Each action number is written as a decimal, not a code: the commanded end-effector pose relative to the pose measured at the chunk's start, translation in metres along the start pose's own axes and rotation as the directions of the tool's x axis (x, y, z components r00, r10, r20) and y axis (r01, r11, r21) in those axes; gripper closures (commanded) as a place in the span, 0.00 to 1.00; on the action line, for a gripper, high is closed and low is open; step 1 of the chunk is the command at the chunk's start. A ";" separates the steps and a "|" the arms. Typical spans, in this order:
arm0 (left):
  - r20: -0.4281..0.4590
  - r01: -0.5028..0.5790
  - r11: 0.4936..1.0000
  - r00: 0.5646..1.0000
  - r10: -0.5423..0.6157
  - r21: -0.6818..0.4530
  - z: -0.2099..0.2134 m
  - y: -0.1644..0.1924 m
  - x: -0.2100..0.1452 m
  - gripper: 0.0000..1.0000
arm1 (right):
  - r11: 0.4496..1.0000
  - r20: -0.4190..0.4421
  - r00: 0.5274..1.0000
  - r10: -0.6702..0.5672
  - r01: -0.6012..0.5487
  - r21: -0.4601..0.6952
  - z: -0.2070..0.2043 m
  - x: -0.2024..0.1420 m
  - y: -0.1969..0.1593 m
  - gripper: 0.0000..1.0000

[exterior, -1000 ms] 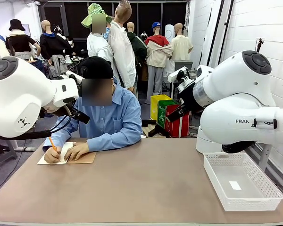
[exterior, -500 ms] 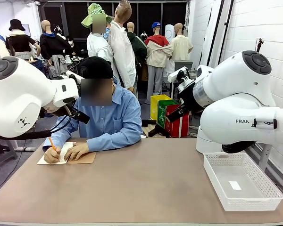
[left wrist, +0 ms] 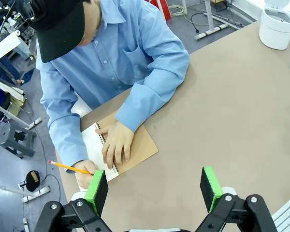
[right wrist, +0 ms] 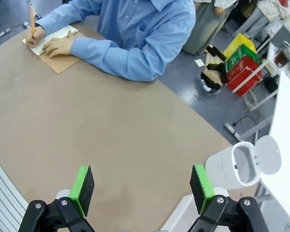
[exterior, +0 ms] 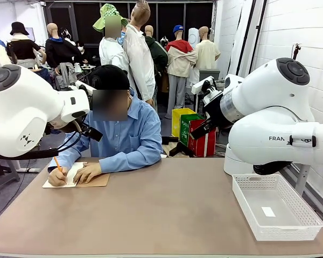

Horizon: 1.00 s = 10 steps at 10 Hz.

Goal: Sort the paper based on its condition.
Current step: If a person hands you a paper, place it in the Organizing basket , and if it's crumpled, put it in the Trash can.

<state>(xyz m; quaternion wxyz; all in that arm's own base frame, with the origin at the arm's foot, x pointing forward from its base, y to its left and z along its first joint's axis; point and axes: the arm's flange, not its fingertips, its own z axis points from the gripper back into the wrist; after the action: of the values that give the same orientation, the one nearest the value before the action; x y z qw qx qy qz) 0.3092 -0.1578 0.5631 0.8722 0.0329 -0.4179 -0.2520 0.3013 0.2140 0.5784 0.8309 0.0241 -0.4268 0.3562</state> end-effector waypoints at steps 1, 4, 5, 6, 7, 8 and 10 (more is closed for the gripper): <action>0.005 0.013 1.000 1.000 -0.013 0.005 -0.001 0.001 0.000 0.00 | 1.000 -0.002 1.000 0.003 -0.003 -0.004 0.000 0.000 0.001 0.00; 0.005 0.013 1.000 1.000 -0.013 0.005 -0.001 0.001 0.000 0.00 | 1.000 -0.002 1.000 0.003 -0.003 -0.004 0.000 0.000 0.001 0.00; 0.005 0.013 1.000 1.000 -0.013 0.005 -0.001 0.001 0.000 0.00 | 1.000 -0.002 1.000 0.003 -0.003 -0.004 0.000 0.000 0.001 0.00; 0.005 0.013 1.000 1.000 -0.013 0.005 -0.001 0.001 0.000 0.00 | 1.000 -0.002 1.000 0.003 -0.003 -0.004 0.000 0.000 0.001 0.00; 0.005 0.013 1.000 1.000 -0.013 0.005 -0.001 0.001 0.000 0.00 | 1.000 -0.002 1.000 0.003 -0.003 -0.004 0.000 0.000 0.001 0.00; 0.005 0.013 1.000 1.000 -0.013 0.005 -0.001 0.001 0.000 0.00 | 1.000 -0.002 1.000 0.003 -0.003 -0.004 0.000 0.000 0.001 0.00; 0.005 0.013 1.000 1.000 -0.013 0.005 -0.001 0.001 0.000 0.00 | 1.000 -0.002 1.000 0.003 -0.003 -0.004 0.000 0.000 0.001 0.00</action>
<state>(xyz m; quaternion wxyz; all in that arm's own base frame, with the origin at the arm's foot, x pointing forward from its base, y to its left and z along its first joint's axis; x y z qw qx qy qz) 0.3092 -0.1578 0.5631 0.8722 0.0329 -0.4179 -0.2520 0.3013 0.2140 0.5784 0.8309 0.0241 -0.4268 0.3562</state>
